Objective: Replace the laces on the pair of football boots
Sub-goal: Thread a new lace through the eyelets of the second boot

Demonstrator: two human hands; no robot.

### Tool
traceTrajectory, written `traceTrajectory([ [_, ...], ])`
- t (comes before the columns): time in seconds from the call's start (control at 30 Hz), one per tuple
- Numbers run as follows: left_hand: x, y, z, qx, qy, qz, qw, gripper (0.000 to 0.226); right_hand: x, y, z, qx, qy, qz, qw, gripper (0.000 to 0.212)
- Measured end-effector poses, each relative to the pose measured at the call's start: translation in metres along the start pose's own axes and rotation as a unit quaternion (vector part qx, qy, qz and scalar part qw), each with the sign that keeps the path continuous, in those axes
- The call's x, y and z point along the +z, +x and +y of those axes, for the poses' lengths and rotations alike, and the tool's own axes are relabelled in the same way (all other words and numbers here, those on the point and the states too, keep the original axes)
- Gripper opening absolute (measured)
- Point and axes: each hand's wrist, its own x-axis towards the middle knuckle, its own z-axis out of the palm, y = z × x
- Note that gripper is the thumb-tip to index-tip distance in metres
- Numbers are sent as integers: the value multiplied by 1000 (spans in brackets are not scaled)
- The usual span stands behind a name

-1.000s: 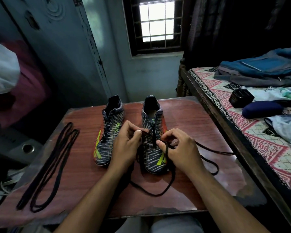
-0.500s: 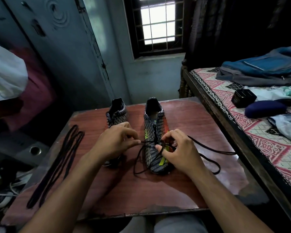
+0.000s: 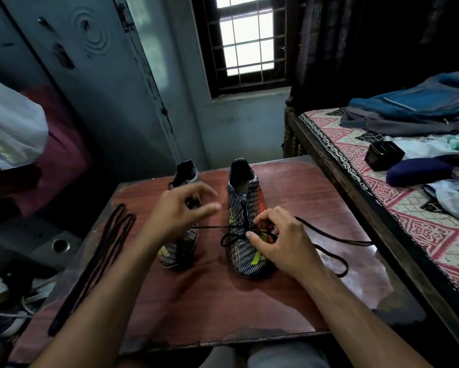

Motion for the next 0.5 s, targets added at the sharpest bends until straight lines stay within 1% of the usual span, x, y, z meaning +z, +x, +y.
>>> traceTrajectory([
  [0.03,-5,1,-8,11,88,-79,993,24,0,0,0,0,0,-3,1000,25],
  [0.07,-8,3,-12,13,146,-142,979,22,0,0,1,0,0,-8,1000,25],
  [0.1,-11,3,-16,19,181,-169,969,16,0,0,1,-2,1,-14,1000,24],
  [0.13,-14,4,-19,29,189,-158,969,12,0,0,1,-6,3,-19,1000,23],
  [0.2,-22,8,-27,43,158,-69,984,11,0,0,1,-19,5,-29,999,21],
  [0.23,-25,9,-30,35,127,-12,991,13,0,0,1,-28,6,-33,999,19],
  [0.27,-26,10,-30,11,73,37,997,14,0,0,1,-36,6,-36,999,17],
  [0.3,-25,9,-26,-25,-7,69,997,16,0,-1,1,-41,6,-37,998,15],
  [0.33,-21,9,-20,-63,-103,92,988,19,0,-1,1,-43,6,-37,998,13],
  [0.4,-5,6,-4,-136,-274,121,944,23,1,-1,2,-45,4,-35,998,12],
  [0.43,4,5,4,-166,-338,129,918,24,1,-1,2,-45,2,-34,998,12],
  [0.5,22,1,15,-205,-425,133,872,24,2,0,1,-46,4,-30,999,9],
])
